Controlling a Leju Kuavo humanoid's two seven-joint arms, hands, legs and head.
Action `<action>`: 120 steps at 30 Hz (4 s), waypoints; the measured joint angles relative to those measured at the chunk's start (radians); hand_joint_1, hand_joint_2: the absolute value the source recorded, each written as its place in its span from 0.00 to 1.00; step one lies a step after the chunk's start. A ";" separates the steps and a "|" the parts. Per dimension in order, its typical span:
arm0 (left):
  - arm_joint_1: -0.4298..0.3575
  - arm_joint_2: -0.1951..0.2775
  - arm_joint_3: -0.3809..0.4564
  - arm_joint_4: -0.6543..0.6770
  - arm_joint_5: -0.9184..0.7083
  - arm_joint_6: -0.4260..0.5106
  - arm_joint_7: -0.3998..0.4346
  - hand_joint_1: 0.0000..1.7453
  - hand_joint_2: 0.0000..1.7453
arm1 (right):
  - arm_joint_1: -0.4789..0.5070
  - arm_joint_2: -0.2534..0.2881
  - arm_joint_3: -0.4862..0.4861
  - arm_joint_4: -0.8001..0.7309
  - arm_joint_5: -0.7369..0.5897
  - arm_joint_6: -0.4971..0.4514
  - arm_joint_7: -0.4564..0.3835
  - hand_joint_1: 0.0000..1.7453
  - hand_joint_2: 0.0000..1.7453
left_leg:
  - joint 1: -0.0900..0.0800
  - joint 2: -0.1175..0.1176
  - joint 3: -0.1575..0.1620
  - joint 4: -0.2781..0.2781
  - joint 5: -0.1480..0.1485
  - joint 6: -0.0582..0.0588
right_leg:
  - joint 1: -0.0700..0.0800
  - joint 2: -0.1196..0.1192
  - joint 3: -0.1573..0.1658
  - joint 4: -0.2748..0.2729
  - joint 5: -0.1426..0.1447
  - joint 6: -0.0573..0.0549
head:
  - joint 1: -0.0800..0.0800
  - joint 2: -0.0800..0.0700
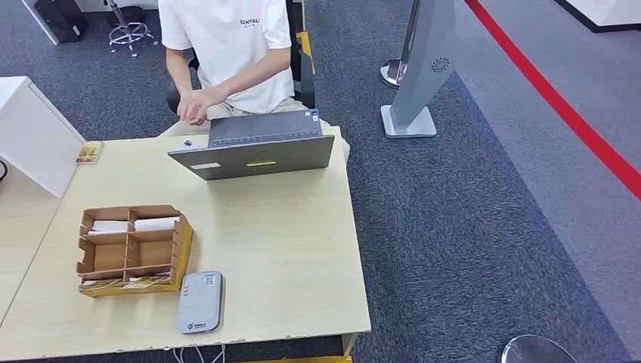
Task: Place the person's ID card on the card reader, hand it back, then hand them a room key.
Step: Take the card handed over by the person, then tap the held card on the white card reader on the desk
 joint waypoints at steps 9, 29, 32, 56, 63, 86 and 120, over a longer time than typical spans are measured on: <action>-0.006 -0.002 -0.117 -0.216 -0.091 0.033 -0.004 0.00 1.00 | -0.006 0.005 0.000 0.002 0.010 0.000 0.000 0.00 1.00 | 0.000 0.000 0.001 0.000 0.000 0.000 | 0.000 0.001 0.001 0.000 0.000 0.000 | -0.001 0.000; -0.195 0.129 -0.295 -0.167 -0.204 0.223 -0.003 0.00 1.00 | -0.041 0.017 0.054 0.008 0.073 -0.036 0.054 0.00 1.00 | 0.000 0.000 0.002 0.000 0.002 -0.001 | 0.000 0.001 0.001 0.001 0.001 -0.001 | -0.001 0.000; -0.230 0.158 -0.321 -0.110 -0.209 0.247 -0.003 0.00 1.00 | -0.047 0.020 0.066 0.008 0.082 -0.043 0.058 0.00 1.00 | 0.000 0.000 0.002 0.000 0.002 -0.001 | 0.000 0.001 0.001 0.001 0.001 -0.001 | -0.001 0.000; -0.456 0.414 -0.539 0.402 -0.634 0.291 0.034 0.00 1.00 | -0.067 0.024 0.125 0.009 0.107 -0.049 0.084 0.00 1.00 | 0.000 0.001 0.002 0.001 0.002 -0.001 | 0.000 0.002 0.000 0.001 0.001 -0.001 | -0.001 0.000; -0.577 0.453 -0.567 0.524 -1.016 0.304 0.129 0.00 1.00 | -0.070 0.024 0.139 0.009 0.107 -0.048 0.092 0.00 1.00 | 0.000 0.001 0.002 0.001 0.003 -0.001 | 0.000 0.003 0.000 0.001 0.001 -0.001 | -0.001 0.000; -0.630 0.454 -0.631 0.608 -1.117 0.305 0.187 0.00 1.00 | -0.068 0.024 0.139 0.010 0.104 -0.049 0.093 0.00 1.00 | 0.000 0.001 0.001 0.001 0.002 -0.001 | 0.000 0.003 0.000 0.001 0.001 -0.001 | -0.001 0.000; -0.645 0.467 -0.673 0.628 -1.134 0.305 0.196 1.00 1.00 | -0.067 0.024 0.141 0.012 0.101 -0.050 0.093 0.00 1.00 | 0.000 0.002 0.000 0.001 0.002 -0.001 | 0.000 0.003 -0.002 0.001 0.001 -0.001 | -0.001 0.000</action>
